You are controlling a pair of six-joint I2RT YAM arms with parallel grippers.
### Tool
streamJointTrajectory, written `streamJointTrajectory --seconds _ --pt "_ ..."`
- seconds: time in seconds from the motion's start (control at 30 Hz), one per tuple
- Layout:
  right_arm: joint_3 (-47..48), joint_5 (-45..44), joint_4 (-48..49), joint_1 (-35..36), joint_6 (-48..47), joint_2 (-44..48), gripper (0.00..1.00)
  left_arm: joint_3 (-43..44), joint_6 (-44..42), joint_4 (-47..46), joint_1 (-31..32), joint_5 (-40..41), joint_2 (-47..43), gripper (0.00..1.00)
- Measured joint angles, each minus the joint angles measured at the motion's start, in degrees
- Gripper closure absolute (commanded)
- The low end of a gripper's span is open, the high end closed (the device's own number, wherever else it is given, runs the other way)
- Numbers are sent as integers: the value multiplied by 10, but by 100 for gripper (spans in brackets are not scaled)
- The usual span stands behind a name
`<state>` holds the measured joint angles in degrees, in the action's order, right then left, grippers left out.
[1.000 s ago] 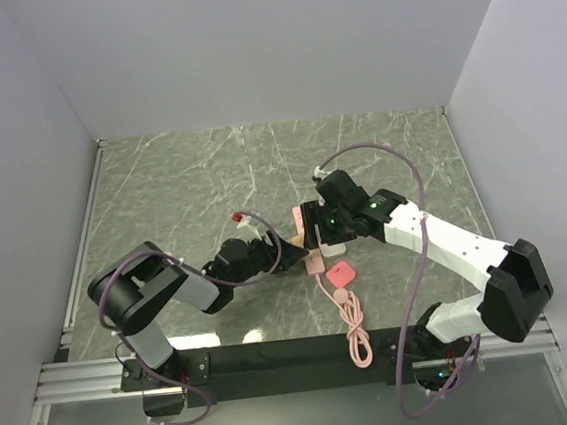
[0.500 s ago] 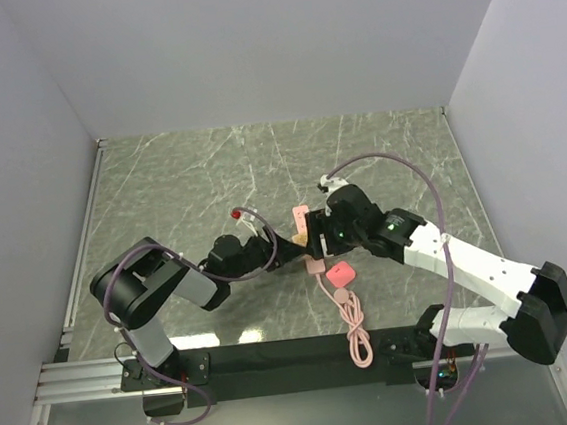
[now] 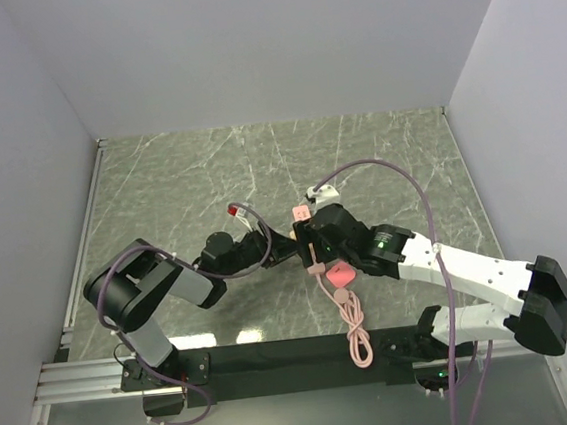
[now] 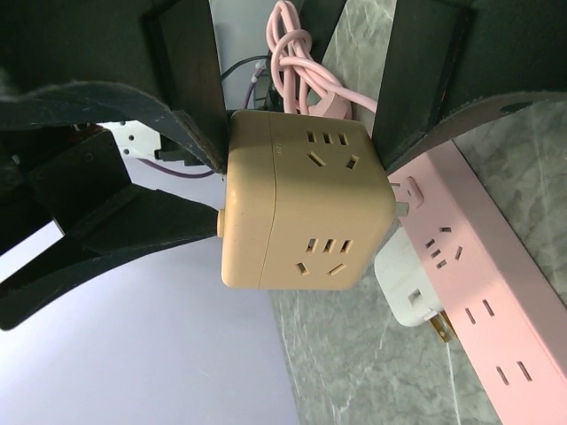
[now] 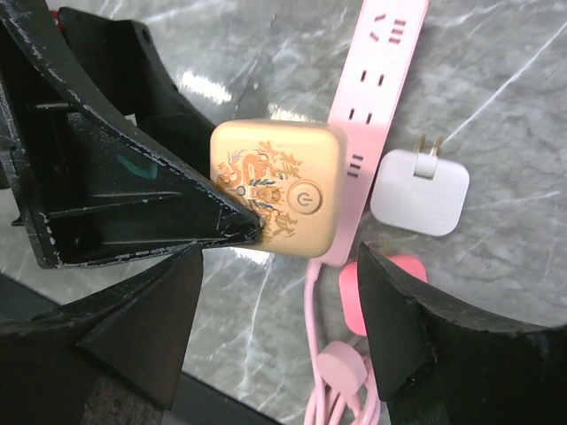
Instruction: Insert the plug
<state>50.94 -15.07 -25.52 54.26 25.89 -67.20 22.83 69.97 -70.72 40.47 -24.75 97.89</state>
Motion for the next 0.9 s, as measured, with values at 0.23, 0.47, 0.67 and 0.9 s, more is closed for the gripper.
streamJointTrajectory --seconds 0.23,0.47,0.67,0.9 --pt "-15 -47 38 26 0 -7 24 -11 2 27 -8 7 -22 99" --pt "-29 -59 57 53 0 -7 23 -13 23 17 -9 0 -22 99" --pt "-44 -70 58 70 7 -3 23 -13 40 2 -7 -16 -16 99" --pt "-46 -98 56 74 4 -1 23 -13 43 3 -6 -22 -25 99"
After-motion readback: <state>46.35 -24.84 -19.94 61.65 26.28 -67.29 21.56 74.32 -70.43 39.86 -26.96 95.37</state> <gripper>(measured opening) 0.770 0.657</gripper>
